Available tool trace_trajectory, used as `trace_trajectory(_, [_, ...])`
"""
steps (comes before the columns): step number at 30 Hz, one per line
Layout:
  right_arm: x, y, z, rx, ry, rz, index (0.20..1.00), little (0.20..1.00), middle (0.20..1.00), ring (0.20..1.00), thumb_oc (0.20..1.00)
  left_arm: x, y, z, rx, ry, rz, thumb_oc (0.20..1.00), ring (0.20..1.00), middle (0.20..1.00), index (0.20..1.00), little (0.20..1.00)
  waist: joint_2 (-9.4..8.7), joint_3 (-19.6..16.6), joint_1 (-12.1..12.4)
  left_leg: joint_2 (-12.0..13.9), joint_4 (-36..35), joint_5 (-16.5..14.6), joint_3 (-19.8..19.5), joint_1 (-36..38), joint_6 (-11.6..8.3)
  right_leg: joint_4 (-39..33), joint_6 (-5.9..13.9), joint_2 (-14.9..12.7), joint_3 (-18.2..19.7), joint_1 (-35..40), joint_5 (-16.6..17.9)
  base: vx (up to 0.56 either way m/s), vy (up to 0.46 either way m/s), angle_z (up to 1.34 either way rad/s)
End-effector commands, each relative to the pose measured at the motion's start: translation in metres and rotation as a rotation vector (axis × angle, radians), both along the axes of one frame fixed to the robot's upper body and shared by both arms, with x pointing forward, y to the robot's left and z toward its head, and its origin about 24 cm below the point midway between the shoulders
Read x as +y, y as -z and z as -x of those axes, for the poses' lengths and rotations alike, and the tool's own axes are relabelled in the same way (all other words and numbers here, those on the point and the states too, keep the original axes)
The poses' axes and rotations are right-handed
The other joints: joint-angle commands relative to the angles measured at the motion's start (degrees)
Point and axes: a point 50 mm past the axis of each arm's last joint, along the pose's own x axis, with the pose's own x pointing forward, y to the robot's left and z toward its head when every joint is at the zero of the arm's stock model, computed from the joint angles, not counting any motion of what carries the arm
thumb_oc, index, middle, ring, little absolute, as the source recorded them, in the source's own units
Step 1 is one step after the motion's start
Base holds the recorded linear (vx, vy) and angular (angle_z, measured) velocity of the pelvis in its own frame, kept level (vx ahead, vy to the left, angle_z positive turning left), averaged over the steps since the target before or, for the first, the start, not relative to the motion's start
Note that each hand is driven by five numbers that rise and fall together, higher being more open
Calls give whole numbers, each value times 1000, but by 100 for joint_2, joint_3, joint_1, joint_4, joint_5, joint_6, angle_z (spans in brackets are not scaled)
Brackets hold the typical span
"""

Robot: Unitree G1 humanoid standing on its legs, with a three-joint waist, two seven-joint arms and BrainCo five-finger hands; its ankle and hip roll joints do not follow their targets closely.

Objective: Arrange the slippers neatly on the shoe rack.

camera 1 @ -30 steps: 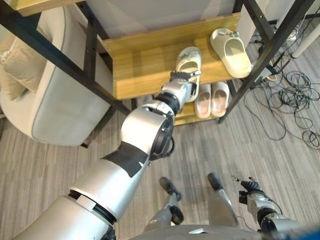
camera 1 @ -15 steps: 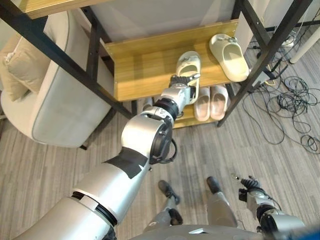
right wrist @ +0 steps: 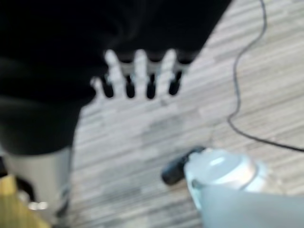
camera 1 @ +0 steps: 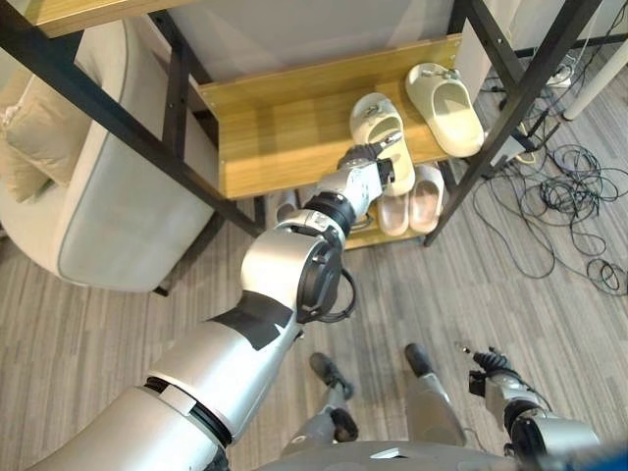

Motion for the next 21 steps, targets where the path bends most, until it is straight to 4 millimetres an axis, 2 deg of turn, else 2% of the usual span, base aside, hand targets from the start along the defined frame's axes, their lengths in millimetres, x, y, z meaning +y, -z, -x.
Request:
trace_trajectory(1, [-38,-33,-33,-94,40,98,1000,1000,1000,1000,1000,-58,-40,19,-16,140,201,1000,1000,1000,1000,1000,460,768,-109,-334,54,-855,25,1303,-434,-393,-397,397,294,177,205,20,4,-8])
trace_trajectory(2, [-38,-34,-33,-90,36,101,1000,1000,1000,1000,1000,-58,-47,18,-34,133,218,1000,1000,1000,1000,1000,450,790,-137,-331,54,-855,42,1299,-435,-380,-394,405,312,155,209,14,-1,-8])
trace_trajectory(7, [-39,-35,-35,-89,32,109,1000,1000,1000,1000,1000,-59,-56,17,-61,130,242,1000,1000,1000,1000,1000,434,817,-171,-320,54,-850,69,1283,-440,-353,-393,423,343,105,211,10,-1,-4])
trace_trajectory(9, [-41,-37,-37,-88,27,120,1000,1000,1000,1000,1000,-60,-67,17,-94,124,266,1000,1000,1000,1000,1000,423,834,-202,-313,54,-848,86,1248,-442,-333,-400,435,358,70,202,0,0,0])
trace_trajectory(13, [-41,-37,-37,-83,23,121,1000,1000,1000,1000,1000,-56,-74,15,-132,106,235,1000,1000,1000,1000,1000,427,823,-202,-315,54,-853,79,1217,-436,-318,-418,461,372,41,204,0,0,0])
trace_trajectory(16, [-41,-36,-35,-81,29,119,1000,1000,1000,1000,1000,-52,-77,13,-161,91,186,1000,1000,1000,1000,1000,422,790,-193,-308,54,-854,82,1199,-442,-326,-420,457,362,31,220,10,-2,0])
trace_trajectory(21, [-39,-32,-30,-72,30,109,1000,1000,1000,1000,1000,-39,-70,7,-194,65,62,1000,1000,1000,1000,1000,423,711,-157,-309,54,-855,51,1200,-450,-341,-415,450,328,53,232,21,-3,0])
